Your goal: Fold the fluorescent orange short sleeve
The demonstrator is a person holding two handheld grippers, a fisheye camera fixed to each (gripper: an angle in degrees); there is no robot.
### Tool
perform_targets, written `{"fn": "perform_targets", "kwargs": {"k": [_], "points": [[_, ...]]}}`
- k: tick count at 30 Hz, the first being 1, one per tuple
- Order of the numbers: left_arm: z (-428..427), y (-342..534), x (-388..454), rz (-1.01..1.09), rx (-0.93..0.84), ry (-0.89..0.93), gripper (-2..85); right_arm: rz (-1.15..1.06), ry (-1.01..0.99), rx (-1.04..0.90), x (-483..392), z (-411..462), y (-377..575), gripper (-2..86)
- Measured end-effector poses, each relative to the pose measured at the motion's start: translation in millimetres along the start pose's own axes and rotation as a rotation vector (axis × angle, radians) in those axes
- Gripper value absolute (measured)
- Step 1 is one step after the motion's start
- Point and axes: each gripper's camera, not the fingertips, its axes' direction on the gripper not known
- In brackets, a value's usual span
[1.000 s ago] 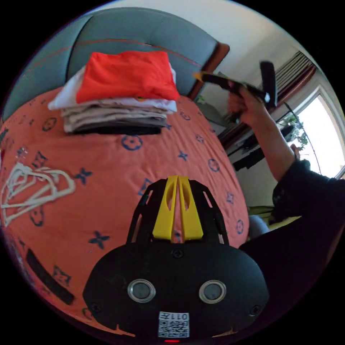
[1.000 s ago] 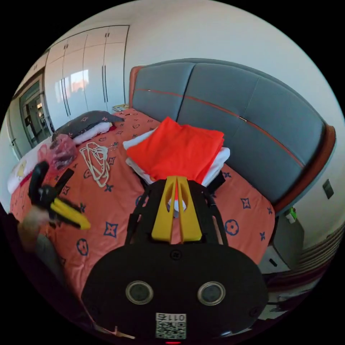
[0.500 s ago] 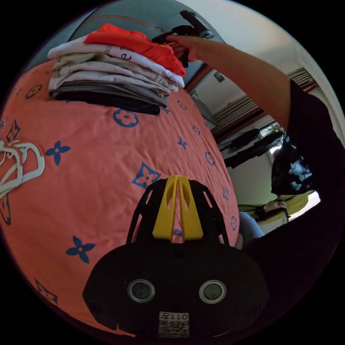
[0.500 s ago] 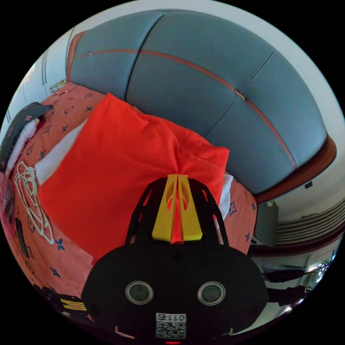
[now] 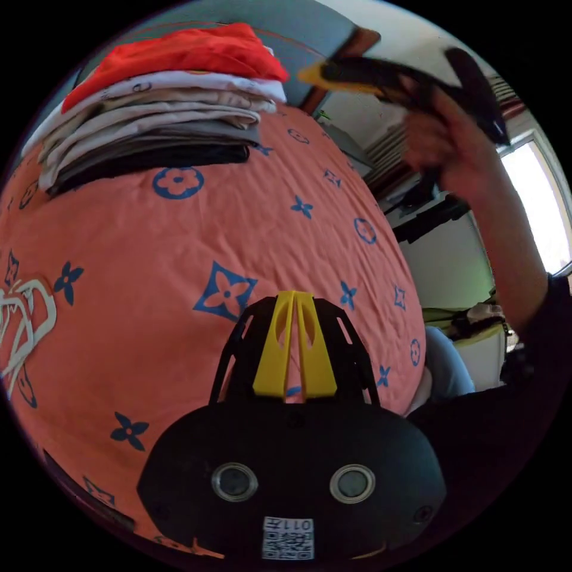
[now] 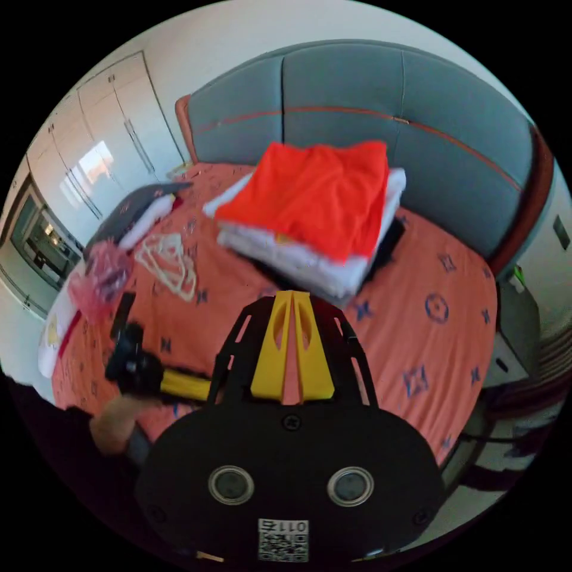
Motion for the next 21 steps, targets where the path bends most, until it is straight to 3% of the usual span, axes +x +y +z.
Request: {"fn": "perform_targets", "kwargs": {"k": [8,15,19,21], "points": [[53,64,137,0.244,-0.166,-0.244,0.0,0.046,0.203,-0.239,-82,-25,309,1.3],[59,161,245,0.299,-0.135,-0.424,0.1,0.147,0.255,-0.245,-75,-49,415,0.8],[81,216,284,0.279,-0.140,-0.759,0.0,0.228,0.210,-0.199,-62,-59,448,0.5],[93,231,295,0.285,-0.152,-0.762,0.0,0.245,0.197,-0.216,-58,-54,463,0.3]]}}
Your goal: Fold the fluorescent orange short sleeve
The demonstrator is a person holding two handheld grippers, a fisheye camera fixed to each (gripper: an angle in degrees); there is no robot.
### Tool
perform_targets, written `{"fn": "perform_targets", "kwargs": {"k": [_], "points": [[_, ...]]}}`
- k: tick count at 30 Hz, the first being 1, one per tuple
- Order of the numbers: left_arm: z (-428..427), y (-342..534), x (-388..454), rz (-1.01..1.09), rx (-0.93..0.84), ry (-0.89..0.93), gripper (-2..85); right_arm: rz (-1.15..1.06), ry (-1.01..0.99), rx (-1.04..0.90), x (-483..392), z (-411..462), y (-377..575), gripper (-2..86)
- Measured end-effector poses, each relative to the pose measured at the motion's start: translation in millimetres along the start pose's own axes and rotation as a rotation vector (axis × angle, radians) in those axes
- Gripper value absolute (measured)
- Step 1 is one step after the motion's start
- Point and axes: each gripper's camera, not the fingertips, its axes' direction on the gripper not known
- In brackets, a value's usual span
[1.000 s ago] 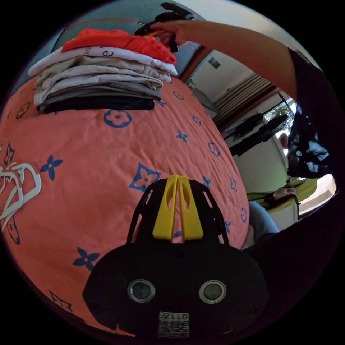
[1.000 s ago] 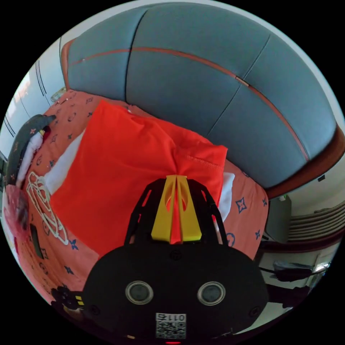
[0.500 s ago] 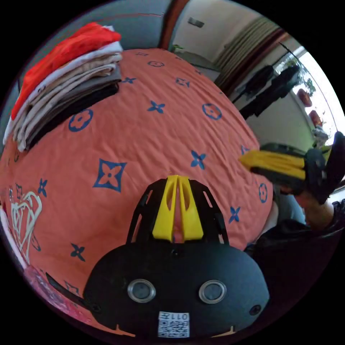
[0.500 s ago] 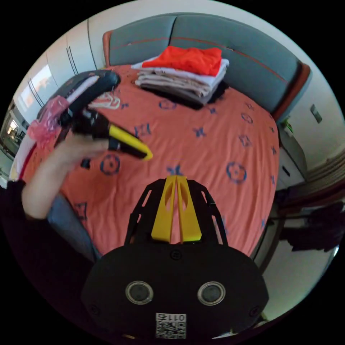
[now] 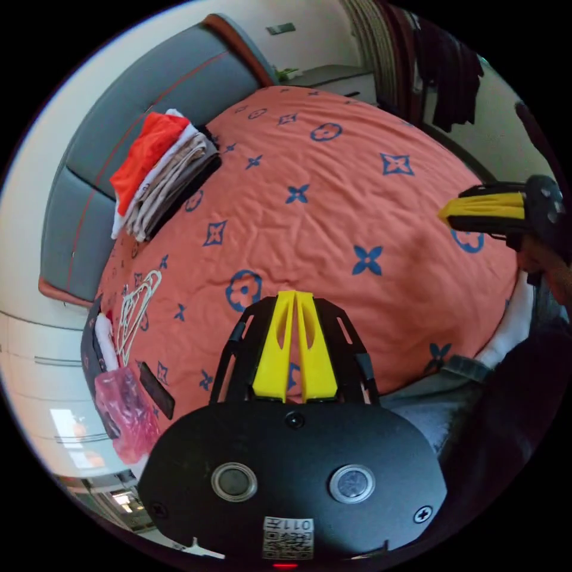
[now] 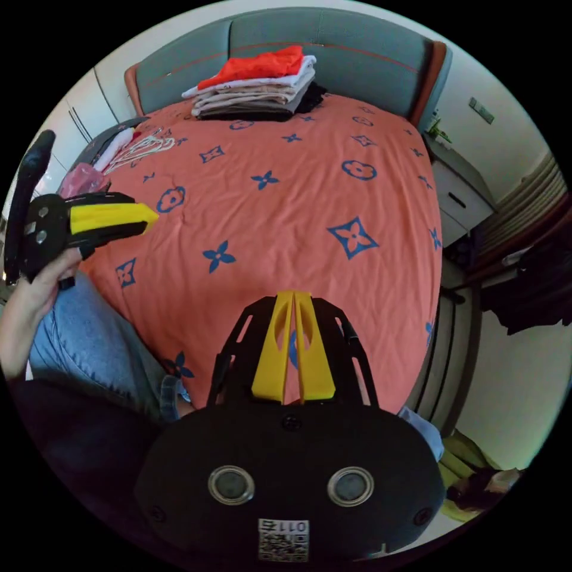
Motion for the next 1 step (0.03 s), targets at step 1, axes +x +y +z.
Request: {"fn": "perform_targets", "kwargs": {"k": [1], "points": [[0.1,1.5,12.0,0.010,-0.017,-0.037,0.0,-0.002,0.007,-0.035,2.1,11.3,8.8,0.3]]}}
